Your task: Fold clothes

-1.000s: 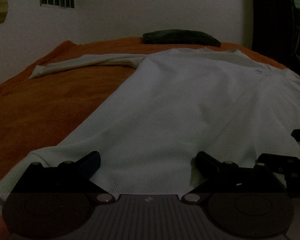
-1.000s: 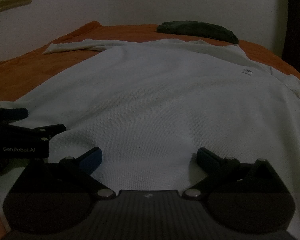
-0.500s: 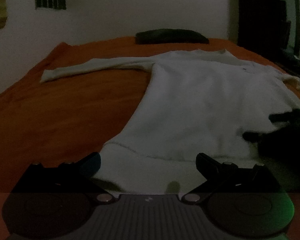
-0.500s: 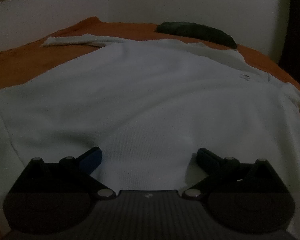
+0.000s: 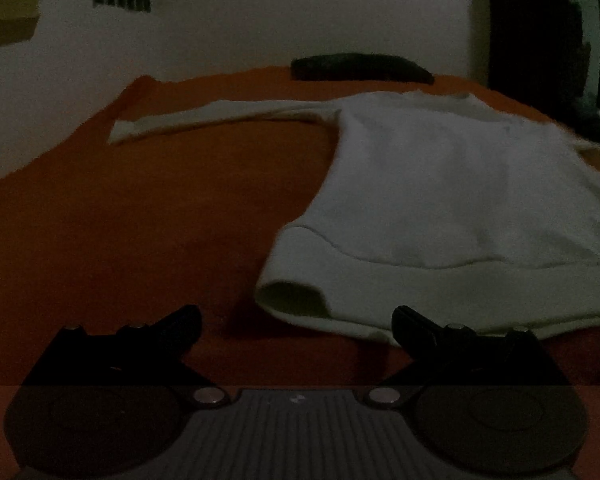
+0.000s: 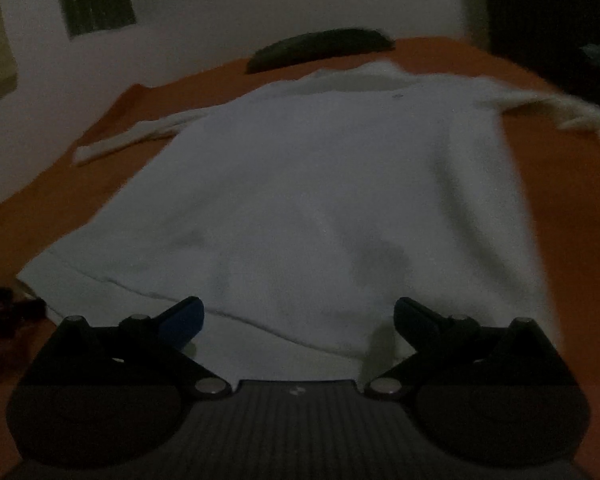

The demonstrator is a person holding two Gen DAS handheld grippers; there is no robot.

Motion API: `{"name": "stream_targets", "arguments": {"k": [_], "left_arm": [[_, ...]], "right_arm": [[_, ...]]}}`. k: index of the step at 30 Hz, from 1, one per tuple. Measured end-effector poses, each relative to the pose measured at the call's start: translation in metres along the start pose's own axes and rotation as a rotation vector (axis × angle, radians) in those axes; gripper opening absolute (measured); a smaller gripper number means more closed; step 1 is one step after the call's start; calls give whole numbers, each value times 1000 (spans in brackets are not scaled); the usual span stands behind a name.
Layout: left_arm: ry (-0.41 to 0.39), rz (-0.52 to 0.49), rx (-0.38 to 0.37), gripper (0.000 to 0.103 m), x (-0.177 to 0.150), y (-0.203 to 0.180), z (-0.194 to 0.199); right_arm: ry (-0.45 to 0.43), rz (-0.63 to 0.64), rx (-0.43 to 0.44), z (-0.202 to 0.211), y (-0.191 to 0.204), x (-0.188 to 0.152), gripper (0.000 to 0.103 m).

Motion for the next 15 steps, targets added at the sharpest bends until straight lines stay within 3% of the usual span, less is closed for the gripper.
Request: {"name": "stream_targets", "arguments": {"k": [5, 12, 15], "left_arm": [[4, 13, 1, 102, 1, 4, -2], [17, 50, 0, 103, -4, 0, -7], [14, 58, 4, 103, -7, 1, -8]], "right_arm": [[-47, 34, -188, 32, -39, -9, 103], [23, 66, -216, 35, -56, -41, 100], [5, 74, -211, 38, -58, -49, 98]]}}
Point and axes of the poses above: each gripper's, at about its wrist camera, not at the fingertips, and z roughly against the way its jaws point, y to its left, x to its top, the point moved 8 cm from there along -z, roughly the way its jaws point, and after that the axes turned 14 degrees about -z, right-handed, at the moved point
